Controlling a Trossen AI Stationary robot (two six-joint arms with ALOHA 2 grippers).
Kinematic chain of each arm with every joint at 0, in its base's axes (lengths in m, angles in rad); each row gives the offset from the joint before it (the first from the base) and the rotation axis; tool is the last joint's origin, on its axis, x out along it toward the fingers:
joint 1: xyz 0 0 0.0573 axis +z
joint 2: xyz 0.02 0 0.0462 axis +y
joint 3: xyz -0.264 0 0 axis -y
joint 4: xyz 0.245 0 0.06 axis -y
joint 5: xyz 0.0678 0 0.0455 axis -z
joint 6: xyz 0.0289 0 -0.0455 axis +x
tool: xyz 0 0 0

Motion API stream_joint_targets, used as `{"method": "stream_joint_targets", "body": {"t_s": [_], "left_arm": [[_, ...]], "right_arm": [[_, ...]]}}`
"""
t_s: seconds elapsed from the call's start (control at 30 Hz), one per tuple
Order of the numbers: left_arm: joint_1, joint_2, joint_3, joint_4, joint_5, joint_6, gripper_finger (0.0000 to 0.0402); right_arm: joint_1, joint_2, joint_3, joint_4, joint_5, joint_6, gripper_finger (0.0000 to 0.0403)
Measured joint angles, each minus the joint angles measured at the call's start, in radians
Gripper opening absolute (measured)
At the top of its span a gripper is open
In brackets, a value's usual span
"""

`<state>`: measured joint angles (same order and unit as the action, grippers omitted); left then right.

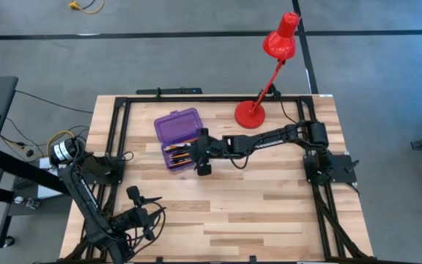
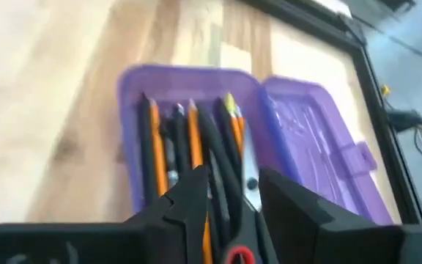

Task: Pick & place school supplies into a supply box
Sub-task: Put the black scissors into the purple supply box

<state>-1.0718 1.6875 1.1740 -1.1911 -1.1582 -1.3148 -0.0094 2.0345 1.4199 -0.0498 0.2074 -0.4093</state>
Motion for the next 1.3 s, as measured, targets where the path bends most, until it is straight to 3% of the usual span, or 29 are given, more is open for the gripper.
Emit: {"method": "stream_joint_targets", "body": {"t_s": [0.2,0.4,1.3], "left_arm": [[0.0,0.0,0.0,0.0,0.0,-0.002,0.0162],[0.0,0.0,0.0,0.0,0.001,-0.009,0.0162],[0.0,0.0,0.0,0.004,0.028,-0.018,0.0162]], "right_arm": [[-0.021,0.0,0.0,-0.057,0.011,0.049,0.0107],[-0.054,0.0,0.0,-0.203,0.138,0.115,0.0107],[-0.069,0.081,0.0,-0.198,0.13,0.09,0.0107]]}}
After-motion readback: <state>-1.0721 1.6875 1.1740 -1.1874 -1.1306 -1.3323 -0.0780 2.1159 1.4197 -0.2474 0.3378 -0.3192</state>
